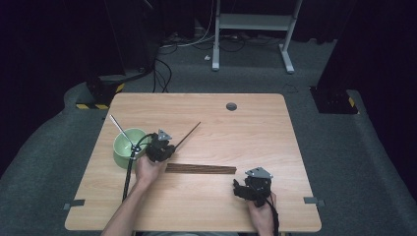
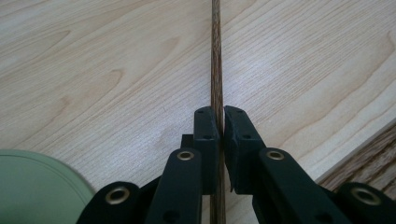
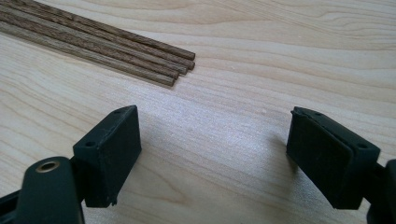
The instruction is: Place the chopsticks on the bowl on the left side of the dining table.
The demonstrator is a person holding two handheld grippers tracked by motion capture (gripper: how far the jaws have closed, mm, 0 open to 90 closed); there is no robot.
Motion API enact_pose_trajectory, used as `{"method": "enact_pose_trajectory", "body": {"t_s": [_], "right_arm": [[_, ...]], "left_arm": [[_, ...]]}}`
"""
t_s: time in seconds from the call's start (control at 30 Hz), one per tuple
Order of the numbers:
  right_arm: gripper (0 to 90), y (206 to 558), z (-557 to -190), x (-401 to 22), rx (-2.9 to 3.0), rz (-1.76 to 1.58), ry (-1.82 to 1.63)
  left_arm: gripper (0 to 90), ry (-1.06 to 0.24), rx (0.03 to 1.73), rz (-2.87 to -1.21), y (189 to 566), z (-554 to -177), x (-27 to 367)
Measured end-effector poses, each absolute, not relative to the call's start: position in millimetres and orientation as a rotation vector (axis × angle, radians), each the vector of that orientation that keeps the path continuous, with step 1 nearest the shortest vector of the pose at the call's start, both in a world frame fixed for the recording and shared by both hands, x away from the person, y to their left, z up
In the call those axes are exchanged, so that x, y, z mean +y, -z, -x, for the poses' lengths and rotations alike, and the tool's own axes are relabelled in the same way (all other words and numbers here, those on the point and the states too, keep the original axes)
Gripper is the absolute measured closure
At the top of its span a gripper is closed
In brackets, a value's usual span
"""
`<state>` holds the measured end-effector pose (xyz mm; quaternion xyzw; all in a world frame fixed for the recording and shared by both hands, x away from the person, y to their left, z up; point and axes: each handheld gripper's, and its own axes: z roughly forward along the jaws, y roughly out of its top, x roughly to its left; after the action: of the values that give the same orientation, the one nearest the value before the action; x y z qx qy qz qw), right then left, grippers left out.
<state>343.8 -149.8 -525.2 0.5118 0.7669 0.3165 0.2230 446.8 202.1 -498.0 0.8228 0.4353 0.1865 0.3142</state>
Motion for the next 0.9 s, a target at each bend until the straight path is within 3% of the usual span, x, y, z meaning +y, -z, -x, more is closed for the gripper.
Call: {"method": "enact_pose_trajectory", "body": {"t_s": [0.9], "right_arm": [[17.0,525.2,-343.7,-149.8,2.117,-1.414,-0.874]], "left_arm": [[83.2,-0.508,1.109,-2.146,482.8,-430.6,217.7]]}}
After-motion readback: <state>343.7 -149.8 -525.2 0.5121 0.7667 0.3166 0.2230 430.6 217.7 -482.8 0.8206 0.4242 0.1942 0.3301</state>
